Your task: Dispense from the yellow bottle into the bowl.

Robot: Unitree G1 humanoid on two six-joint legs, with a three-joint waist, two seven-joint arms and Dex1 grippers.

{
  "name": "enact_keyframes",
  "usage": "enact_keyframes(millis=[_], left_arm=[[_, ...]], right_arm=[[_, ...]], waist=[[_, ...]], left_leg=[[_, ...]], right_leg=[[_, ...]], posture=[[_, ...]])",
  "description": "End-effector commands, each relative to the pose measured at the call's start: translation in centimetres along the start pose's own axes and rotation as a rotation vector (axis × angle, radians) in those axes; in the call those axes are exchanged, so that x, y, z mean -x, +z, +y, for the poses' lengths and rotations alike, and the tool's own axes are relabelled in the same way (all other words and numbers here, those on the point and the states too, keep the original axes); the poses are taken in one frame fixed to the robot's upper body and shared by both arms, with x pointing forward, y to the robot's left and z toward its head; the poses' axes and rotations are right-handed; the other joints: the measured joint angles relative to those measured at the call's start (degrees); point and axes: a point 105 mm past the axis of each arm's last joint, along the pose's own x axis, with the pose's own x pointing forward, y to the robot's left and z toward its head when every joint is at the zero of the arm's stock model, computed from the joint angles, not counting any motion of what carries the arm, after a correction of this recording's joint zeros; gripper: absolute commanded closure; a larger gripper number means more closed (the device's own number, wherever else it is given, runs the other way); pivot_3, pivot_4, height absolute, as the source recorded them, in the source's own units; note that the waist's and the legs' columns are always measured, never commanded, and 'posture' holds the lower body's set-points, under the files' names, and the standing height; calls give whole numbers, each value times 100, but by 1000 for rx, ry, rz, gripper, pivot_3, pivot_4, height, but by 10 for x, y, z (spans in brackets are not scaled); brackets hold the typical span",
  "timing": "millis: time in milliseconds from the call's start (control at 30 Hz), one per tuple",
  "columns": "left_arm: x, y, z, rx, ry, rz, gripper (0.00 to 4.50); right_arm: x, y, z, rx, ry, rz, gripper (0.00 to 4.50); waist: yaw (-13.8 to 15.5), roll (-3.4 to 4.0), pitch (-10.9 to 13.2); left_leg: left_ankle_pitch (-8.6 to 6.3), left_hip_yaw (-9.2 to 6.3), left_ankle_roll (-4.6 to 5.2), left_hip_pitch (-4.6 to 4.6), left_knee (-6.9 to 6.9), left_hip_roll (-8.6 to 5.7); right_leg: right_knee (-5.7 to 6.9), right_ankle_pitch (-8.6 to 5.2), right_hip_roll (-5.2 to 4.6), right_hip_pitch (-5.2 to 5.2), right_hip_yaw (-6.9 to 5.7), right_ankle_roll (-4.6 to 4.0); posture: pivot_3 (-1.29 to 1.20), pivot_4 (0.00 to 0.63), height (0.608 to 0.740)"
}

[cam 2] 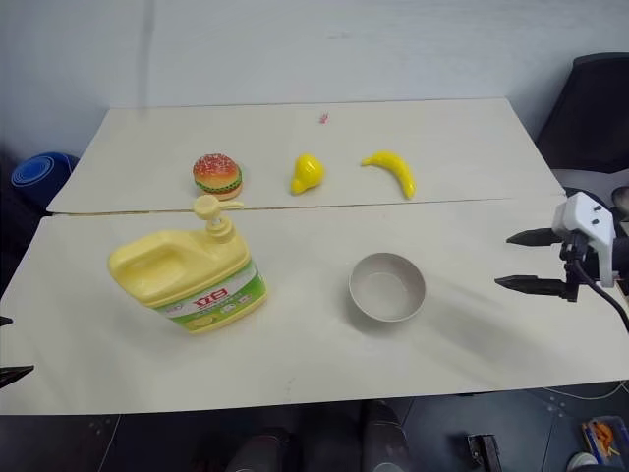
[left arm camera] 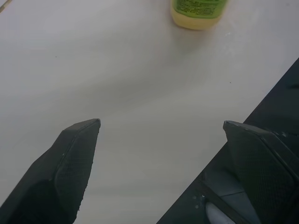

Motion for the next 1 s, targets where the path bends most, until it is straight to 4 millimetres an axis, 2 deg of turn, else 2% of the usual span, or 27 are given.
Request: enact_keyframes(millis=[33,167,333,467,600,667,733,833,933,1000], left_arm=[[7,3,2,-15,27,-21,0],[5,4,2,-4,35,-41,0],[3,16,6,-10,30,-91,0],[6,39,16,-18,32,-159,0],[11,69,13,-51,-32,-224,0],[13,98,6,-78,-90,-297,0],[14,132,-15,-142,-214,-345,0],[12,151,-37,-190,-325,-349,0],[8,168,-70,-291,-503,-333,0],[3,175,-82,-340,-558,-325,0]], right_arm=[[7,14,1,50,14,-15,27],[5,15,2,52,19,-8,27],[-2,16,6,36,27,-16,27],[-4,24,14,21,62,-37,27],[-7,39,25,56,108,-63,27],[-14,54,39,108,167,-89,27],[-26,72,62,176,256,-131,27],[-36,80,83,229,318,-146,27],[-59,83,110,301,372,-154,27],[-70,78,115,310,369,-136,388]], waist=[[2,0,0],[3,0,0],[8,0,0],[15,-2,-1],[7,-2,-1],[8,-5,0],[9,-11,2],[12,-20,3],[2,-28,2],[5,-33,6]], left_leg=[[-1,5,1,0,0,0],[-4,26,2,-1,3,2],[-5,34,2,0,8,3],[-5,33,2,-1,13,3],[-5,37,3,-2,16,2],[-7,39,1,-3,15,3],[-8,41,-1,-11,19,5],[-12,47,-8,-15,24,7],[-17,56,-7,-9,23,6],[-18,61,-10,-9,30,12]], right_leg=[[2,0,0,-3,0,0],[16,0,-1,-18,0,0],[25,0,-2,-22,2,0],[30,0,-1,-22,2,0],[34,1,-2,-25,7,1],[34,1,-1,-28,4,1],[40,1,0,-41,5,1],[56,1,-2,-58,3,1],[63,0,-1,-64,3,-1],[70,-2,4,-65,3,-3]], posture=[[0,150,740],[0,150,740],[0,150,740],[0,150,740],[0,150,740],[0,150,740],[0,150,740],[0,150,740],[0,150,740],[0,150,740]])
